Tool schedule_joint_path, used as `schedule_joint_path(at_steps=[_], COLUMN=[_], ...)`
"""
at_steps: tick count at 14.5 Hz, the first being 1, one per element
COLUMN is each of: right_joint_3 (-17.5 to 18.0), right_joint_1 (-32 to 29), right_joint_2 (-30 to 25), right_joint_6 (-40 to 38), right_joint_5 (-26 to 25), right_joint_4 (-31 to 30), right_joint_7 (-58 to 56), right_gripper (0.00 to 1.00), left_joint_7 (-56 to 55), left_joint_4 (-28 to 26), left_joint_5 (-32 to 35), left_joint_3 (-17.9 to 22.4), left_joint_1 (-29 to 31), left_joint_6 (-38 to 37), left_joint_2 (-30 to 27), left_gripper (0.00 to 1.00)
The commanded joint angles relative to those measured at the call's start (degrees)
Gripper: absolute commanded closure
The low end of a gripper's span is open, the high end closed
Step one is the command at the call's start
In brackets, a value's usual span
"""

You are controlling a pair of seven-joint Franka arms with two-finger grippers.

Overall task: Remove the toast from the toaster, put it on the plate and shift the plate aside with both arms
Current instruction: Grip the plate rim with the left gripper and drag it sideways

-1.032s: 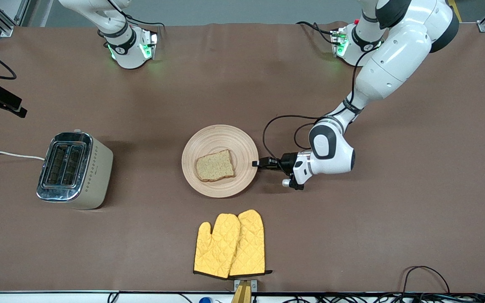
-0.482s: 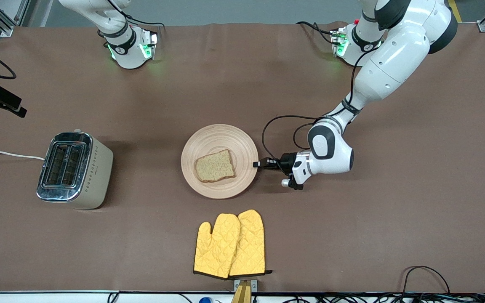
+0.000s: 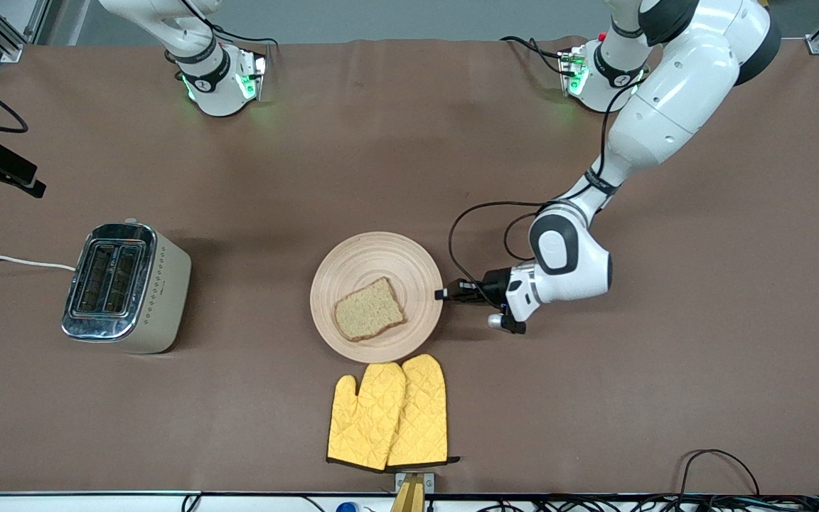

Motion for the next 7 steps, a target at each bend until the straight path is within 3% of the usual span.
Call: schedule_joint_path(at_steps=[1,7], right_joint_3=[0.58,0.58], right_joint_1=[-0.5,-0.5], right_joint_2=[-2.04,-2.04], right_joint_6=[0.15,-0.21], right_joint_5=[-0.09,-0.09], right_joint_4=[-2.06,-1.97], right_joint_7=[-0.02,-0.2], right_gripper=[0.0,0.0], left_joint_7=[-0.49,-0.85], left_joint_4=[-1.35,-0.56], left_joint_5=[0.39,13.21], left_joint_3=[-0.16,-0.34], left_joint_1=[4.6,20.24], left_joint_6=[-6.12,-22.55], left_joint_2=[-6.0,-9.44], left_gripper=[1.0,1.0])
